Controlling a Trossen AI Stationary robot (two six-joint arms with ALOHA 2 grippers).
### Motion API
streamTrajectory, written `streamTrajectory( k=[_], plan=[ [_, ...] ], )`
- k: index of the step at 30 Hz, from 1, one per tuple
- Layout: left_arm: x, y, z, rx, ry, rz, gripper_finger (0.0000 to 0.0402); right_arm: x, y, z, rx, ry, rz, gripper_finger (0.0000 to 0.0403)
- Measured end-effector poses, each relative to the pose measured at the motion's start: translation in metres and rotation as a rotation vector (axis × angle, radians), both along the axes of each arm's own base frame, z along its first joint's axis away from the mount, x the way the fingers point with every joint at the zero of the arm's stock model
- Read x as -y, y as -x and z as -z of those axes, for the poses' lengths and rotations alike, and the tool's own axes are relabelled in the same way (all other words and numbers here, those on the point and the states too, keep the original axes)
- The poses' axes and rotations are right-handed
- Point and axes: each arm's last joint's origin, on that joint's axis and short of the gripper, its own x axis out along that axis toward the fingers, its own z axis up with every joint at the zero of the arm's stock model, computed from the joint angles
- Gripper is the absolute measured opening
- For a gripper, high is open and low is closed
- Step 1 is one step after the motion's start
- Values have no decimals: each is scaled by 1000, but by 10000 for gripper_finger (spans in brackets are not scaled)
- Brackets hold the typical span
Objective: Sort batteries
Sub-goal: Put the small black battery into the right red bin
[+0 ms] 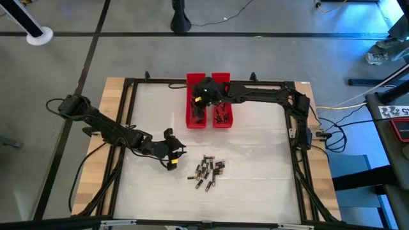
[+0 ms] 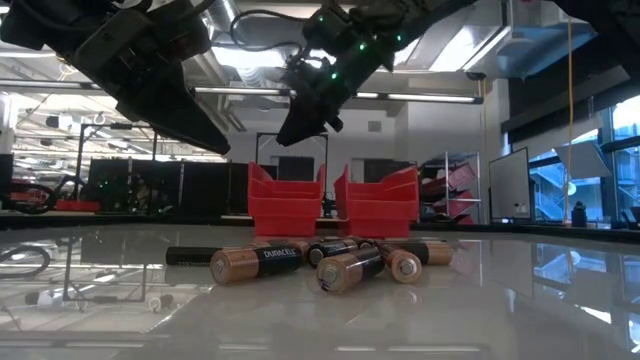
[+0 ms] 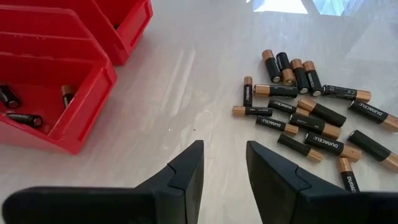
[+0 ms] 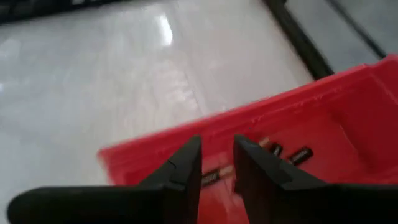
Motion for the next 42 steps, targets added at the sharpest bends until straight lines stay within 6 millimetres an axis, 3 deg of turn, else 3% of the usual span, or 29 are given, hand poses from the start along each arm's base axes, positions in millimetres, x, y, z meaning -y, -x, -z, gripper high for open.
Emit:
streamTrajectory(
  k=[6, 12, 18, 26, 32, 36, 42],
  plan=[
    [0, 0, 0, 2, 11, -4, 111, -24, 12, -38, -119, 11, -111, 95],
    [1, 0, 0, 1, 41, 11, 111, -82, 31, -68, -192, 9, -246, 95],
    [1, 0, 0, 2, 46, 9, 111, -144, 52, -75, -323, 57, -260, 95],
    [2, 0, 0, -1, 53, 21, 111, -214, 91, -43, -390, 170, -267, 95],
    [5, -2, -1, -1, 79, 121, 111, -250, 123, -6, -191, 99, -359, 95],
    [10, -4, -7, 51, 91, 198, 111, -262, 134, 15, -59, 69, -405, 95],
    [22, -6, -16, 108, 57, 296, 111, -264, 140, 34, -42, 9, -371, 95]
  ],
)
